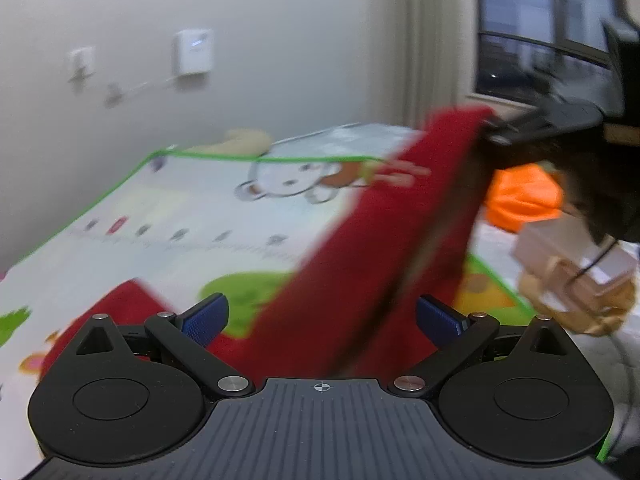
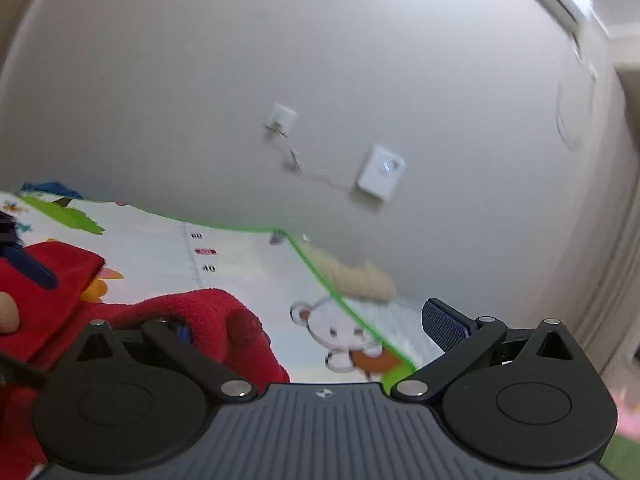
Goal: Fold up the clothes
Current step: 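Grasp the hood with the left tool and lift it over the bundle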
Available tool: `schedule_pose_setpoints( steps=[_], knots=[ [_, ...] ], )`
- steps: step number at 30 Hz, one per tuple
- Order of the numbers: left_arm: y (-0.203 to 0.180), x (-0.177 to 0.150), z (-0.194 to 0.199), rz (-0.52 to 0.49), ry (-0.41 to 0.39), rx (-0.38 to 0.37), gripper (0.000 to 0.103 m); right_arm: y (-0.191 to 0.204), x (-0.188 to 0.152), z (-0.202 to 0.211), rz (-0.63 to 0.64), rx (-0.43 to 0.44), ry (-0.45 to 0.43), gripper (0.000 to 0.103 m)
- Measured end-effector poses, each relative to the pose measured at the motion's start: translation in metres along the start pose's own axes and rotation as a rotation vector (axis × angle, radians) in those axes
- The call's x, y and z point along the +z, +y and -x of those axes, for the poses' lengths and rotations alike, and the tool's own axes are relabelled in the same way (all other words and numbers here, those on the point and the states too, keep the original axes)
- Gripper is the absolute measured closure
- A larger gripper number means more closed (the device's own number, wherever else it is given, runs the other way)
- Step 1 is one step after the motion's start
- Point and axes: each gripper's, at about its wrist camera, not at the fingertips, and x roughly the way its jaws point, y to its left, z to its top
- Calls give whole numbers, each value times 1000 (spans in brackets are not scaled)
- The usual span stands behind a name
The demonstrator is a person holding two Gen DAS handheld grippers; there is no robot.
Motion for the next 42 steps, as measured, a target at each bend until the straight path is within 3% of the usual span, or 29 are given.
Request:
schedule_pose_setpoints(
  steps=[5, 15, 17, 18, 22, 25, 28, 31, 34, 36, 39, 41, 42],
  knots=[
    [-35, 9, -12, -103, -38, -47, 1, -2, -1, -2, 1, 15, 24, 0],
    [-56, 8, -51, -185, 1, -48, 3, -30, -32, -10, -103, 53, 101, 0],
    [-60, 8, -59, -202, 9, -49, 18, -34, -38, -11, -123, 58, 117, 0],
    [-63, 8, -63, -210, 13, -49, 31, -34, -41, -12, -128, 58, 122, 0],
    [-68, 7, -74, -241, 31, -42, 55, -38, -49, -15, -145, 87, 142, 0],
    [-68, 5, -79, -253, 46, -28, 64, -51, -55, -13, -236, 244, 142, 0],
    [-65, 3, -83, -238, 69, -26, 73, -82, -58, -11, -461, 423, 100, 0],
    [-73, -1, -82, -241, 86, -56, 73, -107, -67, -26, -677, 433, 120, 0],
    [-85, -8, -80, -283, 96, -58, 73, -104, -87, -55, -730, 388, 246, 2],
    [-86, -11, -80, -290, 103, -63, 72, -96, -106, -75, -750, 391, 349, 16],
    [-86, -12, -79, -302, 109, -64, 65, -84, -138, -99, -820, 422, 507, 29],
    [-88, -12, -79, -312, 106, -57, 55, -78, -156, -105, -875, 454, 573, 29],
    [-89, -12, -80, -315, 107, -54, 43, -75, -165, -106, -902, 469, 601, 29]
  ],
)
